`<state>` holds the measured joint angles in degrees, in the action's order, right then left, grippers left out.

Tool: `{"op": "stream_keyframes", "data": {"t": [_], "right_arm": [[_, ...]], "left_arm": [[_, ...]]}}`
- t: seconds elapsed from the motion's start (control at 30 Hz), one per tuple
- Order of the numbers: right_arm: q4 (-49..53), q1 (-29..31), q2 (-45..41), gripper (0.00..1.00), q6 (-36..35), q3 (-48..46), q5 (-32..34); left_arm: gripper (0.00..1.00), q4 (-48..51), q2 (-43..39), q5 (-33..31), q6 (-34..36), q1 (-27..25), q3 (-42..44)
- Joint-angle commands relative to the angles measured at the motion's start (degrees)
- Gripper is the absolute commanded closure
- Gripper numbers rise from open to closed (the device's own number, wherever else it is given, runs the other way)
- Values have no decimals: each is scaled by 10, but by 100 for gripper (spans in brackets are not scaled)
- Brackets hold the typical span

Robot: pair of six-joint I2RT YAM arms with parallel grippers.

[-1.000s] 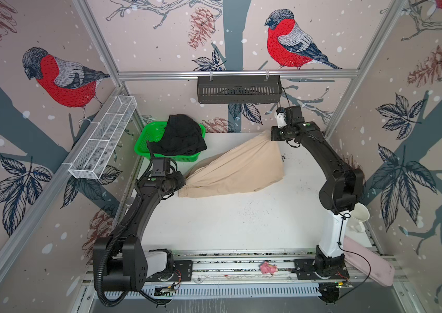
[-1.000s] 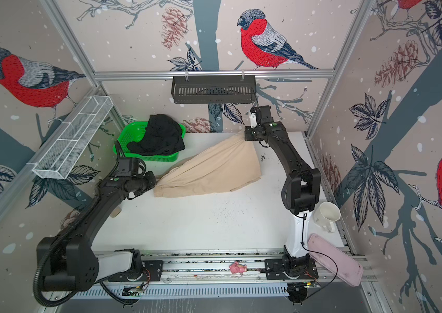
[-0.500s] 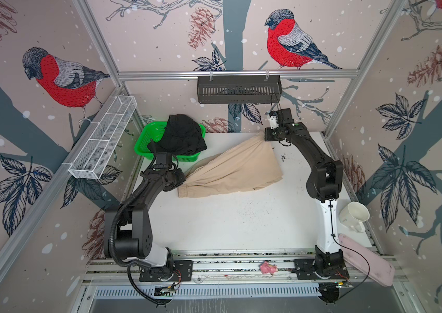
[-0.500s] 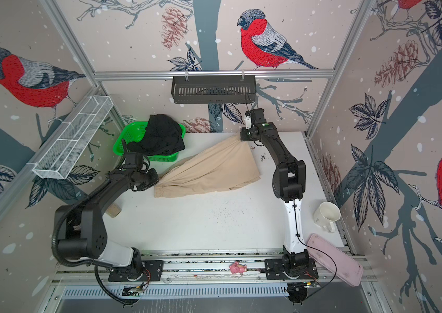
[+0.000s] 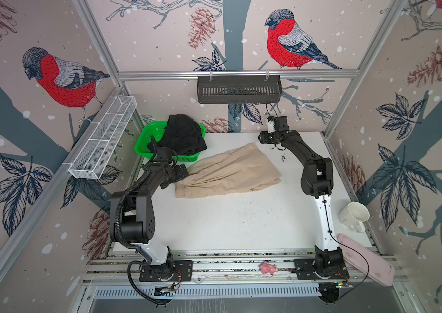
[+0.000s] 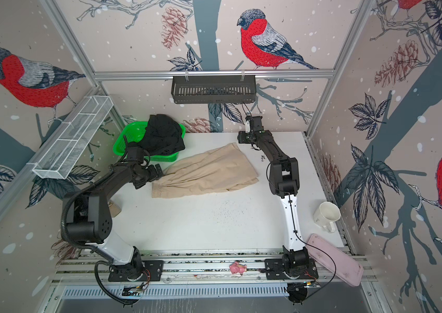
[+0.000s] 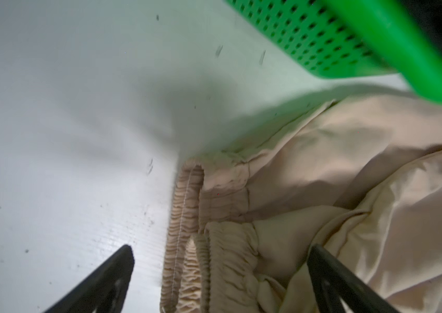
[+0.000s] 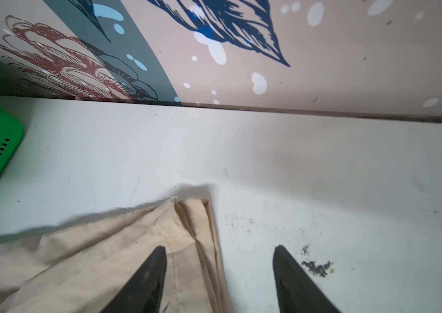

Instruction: Fold and stack the shorts

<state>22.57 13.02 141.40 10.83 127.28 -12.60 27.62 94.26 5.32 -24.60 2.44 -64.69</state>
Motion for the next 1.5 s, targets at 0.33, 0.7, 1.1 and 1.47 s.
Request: {"op": "stream_keyframes", "data": {"t": [0.33,0.7,1.1,1.47], "right_arm": [[-16,-14,-236,21,29,-368,50],[-121,-16,-330,20,46,-590,9],[-168,-17,-362,91,62,-689,-24],[-42,-56,-553,98,99,-834,45]], "left_arm": [[3,-21,-95,109,39,-1,21],[3,-88,-103,144,80,-101,35],[3,-111,-196,136,75,-103,102],[3,-66,-239,155,69,-138,143]]}}
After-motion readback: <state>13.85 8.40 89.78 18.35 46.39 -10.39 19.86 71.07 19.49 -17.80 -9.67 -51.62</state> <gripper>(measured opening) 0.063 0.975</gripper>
